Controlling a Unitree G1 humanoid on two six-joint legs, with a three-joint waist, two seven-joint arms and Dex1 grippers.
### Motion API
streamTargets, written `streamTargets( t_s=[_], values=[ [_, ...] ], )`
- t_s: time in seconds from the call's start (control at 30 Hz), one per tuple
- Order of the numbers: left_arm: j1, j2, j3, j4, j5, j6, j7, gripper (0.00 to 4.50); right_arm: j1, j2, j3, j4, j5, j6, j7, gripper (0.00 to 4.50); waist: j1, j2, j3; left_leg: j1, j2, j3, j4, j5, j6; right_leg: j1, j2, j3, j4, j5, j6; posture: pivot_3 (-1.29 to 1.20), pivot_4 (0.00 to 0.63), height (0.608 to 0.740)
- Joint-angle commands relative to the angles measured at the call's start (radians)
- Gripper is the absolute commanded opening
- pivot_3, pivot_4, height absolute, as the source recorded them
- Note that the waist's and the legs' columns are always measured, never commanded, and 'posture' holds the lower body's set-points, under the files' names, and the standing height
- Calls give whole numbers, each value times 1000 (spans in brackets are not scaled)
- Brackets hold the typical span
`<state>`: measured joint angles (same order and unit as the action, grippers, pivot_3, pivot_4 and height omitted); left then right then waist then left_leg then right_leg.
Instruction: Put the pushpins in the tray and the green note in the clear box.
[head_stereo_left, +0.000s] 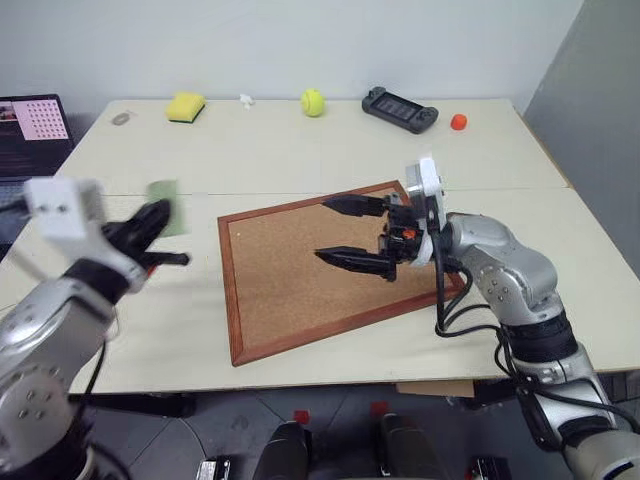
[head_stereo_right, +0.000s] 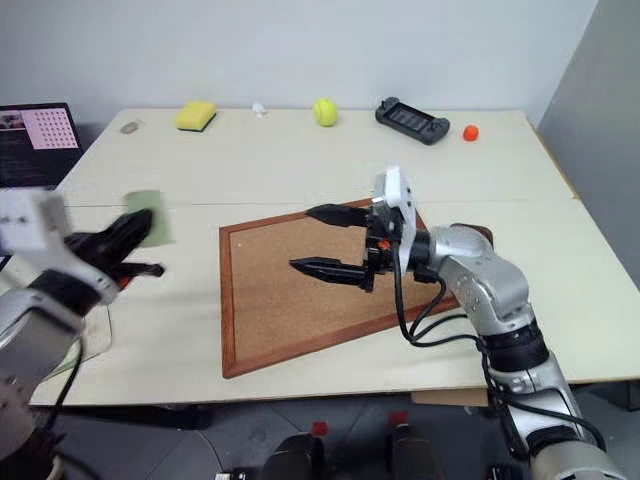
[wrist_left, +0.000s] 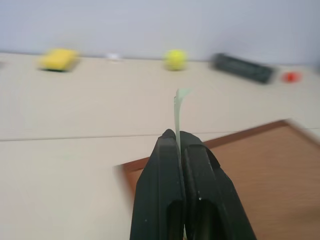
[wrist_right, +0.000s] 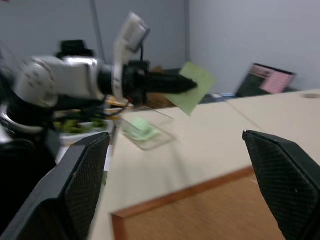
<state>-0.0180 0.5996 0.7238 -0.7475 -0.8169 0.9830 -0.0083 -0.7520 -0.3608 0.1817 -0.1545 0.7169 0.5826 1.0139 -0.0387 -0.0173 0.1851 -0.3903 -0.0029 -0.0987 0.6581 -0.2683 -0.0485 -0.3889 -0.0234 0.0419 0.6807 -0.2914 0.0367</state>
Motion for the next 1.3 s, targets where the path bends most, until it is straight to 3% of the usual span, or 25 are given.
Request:
streamTargets(
  t_s=[0.03, 0.17, 0.33, 0.8, 1.3],
  values=[
    [162, -30, 182, -77, 185, -121, 43, 0, -56, 46, 20, -6, 34, 29, 52, 4493, 4, 0, 0, 0, 0, 0, 0, 0, 0, 0, 0, 0, 0, 0, 0, 0, 150, 740],
    [297, -131, 277, -71, 281, -226, 49, 0, -65, 79, 55, 8, -1, 10, 89, 4493, 12, 0, 0, 0, 0, 0, 0, 0, 0, 1, 0, -1, -1, 0, 0, 0, 150, 740],
    [325, -210, 265, -37, 271, -290, 20, 0, -55, 95, 66, 6, -18, 2, 103, 4493, 15, -1, -1, -1, -2, -1, 0, 0, 0, 1, 0, -1, -1, 0, 0, 0, 150, 740],
    [135, -177, 159, 369, 339, -492, -33, 0, -21, 81, 52, -14, -89, -12, 52, 4493, 7, -2, -1, 0, -1, 0, -3, 0, -1, 0, 1, -3, -1, 0, -2, 0, 150, 740],
    [126, -197, 151, 388, 312, -484, -6, 2925, -2, 67, 40, -53, -86, 8, 20, 4500, 7, -2, -1, 0, 1, 0, -3, -1, -1, 0, 0, -3, -1, 0, -2, 0, 150, 740]
  ],
)
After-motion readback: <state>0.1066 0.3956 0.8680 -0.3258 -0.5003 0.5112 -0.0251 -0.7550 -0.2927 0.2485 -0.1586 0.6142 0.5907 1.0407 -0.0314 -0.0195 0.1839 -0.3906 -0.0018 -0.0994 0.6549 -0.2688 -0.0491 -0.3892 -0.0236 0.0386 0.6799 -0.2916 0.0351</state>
